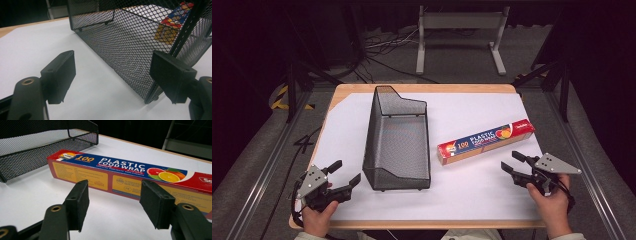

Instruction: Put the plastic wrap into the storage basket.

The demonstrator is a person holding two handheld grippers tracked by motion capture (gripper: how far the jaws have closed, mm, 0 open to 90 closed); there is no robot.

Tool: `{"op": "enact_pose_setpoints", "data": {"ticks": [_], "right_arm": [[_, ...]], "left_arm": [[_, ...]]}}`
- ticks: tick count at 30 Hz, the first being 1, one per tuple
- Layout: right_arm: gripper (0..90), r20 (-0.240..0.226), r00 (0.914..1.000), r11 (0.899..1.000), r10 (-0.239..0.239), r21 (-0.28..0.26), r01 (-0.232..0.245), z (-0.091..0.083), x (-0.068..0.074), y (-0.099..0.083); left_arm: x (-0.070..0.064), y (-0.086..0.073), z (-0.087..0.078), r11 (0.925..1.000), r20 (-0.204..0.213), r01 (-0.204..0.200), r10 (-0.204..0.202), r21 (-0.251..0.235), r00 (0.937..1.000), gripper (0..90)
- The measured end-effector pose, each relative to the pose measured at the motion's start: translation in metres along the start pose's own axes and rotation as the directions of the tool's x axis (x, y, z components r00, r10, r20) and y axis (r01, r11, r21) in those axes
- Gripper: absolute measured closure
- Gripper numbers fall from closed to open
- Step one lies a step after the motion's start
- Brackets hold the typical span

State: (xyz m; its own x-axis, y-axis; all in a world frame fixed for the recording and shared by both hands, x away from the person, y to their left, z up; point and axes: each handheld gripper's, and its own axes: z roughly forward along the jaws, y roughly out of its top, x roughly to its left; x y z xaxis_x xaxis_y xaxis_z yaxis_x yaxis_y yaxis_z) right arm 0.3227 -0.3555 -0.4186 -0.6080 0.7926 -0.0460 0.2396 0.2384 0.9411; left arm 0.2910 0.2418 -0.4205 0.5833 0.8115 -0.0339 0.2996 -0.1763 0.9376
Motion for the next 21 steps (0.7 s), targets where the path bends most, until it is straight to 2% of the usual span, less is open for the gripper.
{"op": "enact_pose_setpoints", "data": {"ticks": [10, 21], "right_arm": [[50.0, -0.028, 0.9996, 1.000, 0.000, 0.019, 0.001, -0.001, 0.003, 0.003], [49.2, -0.033, 0.9993, 1.000, -0.014, 0.012, 0.015, 0.001, 0.006, 0.014]], "left_arm": [[0.000, 0.001, 0.002, 1.0000, 0.004, -0.008, 0.008, -0.002, 1.0000, 21.7], [0.001, 0.000, -0.001, 0.9999, -0.005, 0.007, -0.007, -0.008, 1.0000, 21.5]]}}
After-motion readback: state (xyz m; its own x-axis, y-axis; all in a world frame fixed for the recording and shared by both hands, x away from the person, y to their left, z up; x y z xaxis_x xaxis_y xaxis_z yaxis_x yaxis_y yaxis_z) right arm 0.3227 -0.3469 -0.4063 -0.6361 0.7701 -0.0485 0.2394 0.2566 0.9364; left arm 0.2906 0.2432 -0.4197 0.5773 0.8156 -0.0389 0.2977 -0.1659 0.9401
